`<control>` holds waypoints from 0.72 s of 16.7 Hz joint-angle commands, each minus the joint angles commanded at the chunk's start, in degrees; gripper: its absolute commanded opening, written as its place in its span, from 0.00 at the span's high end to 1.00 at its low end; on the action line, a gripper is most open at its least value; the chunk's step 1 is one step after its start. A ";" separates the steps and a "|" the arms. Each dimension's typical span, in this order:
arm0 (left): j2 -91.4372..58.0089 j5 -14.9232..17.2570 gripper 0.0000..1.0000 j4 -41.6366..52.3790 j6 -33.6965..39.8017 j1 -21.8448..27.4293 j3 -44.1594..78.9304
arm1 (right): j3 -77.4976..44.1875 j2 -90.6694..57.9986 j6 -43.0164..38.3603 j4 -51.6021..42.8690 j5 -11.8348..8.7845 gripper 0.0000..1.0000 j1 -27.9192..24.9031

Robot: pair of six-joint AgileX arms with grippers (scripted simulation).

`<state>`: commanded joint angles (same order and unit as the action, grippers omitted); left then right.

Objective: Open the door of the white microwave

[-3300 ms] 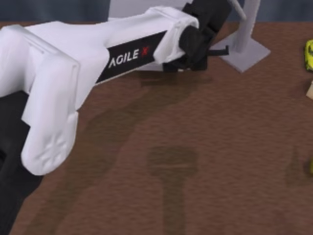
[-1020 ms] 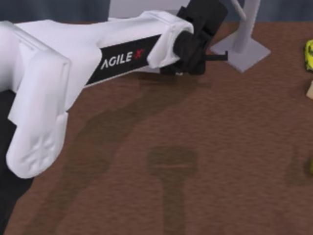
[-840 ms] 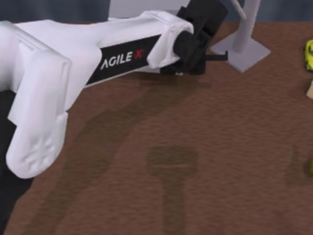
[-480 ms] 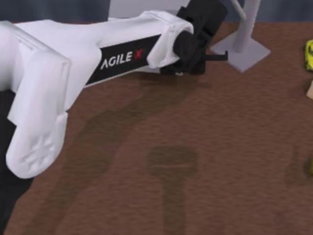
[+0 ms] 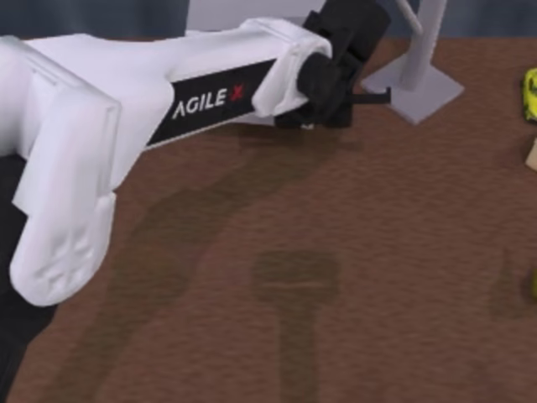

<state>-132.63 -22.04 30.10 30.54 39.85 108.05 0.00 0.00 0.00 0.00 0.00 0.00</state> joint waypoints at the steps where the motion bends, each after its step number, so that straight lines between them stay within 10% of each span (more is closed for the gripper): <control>1: 0.00 0.00 1.00 0.00 0.00 0.00 0.00 | 0.00 0.00 0.00 0.00 0.00 0.00 0.00; 12: 3.41 2.34 1.00 -3.85 -3.54 -0.33 -6.00 | 0.00 0.00 0.00 0.00 0.00 0.00 0.00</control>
<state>-129.21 -19.69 26.24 27.00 39.52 102.05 0.00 0.00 0.00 0.00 0.00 0.00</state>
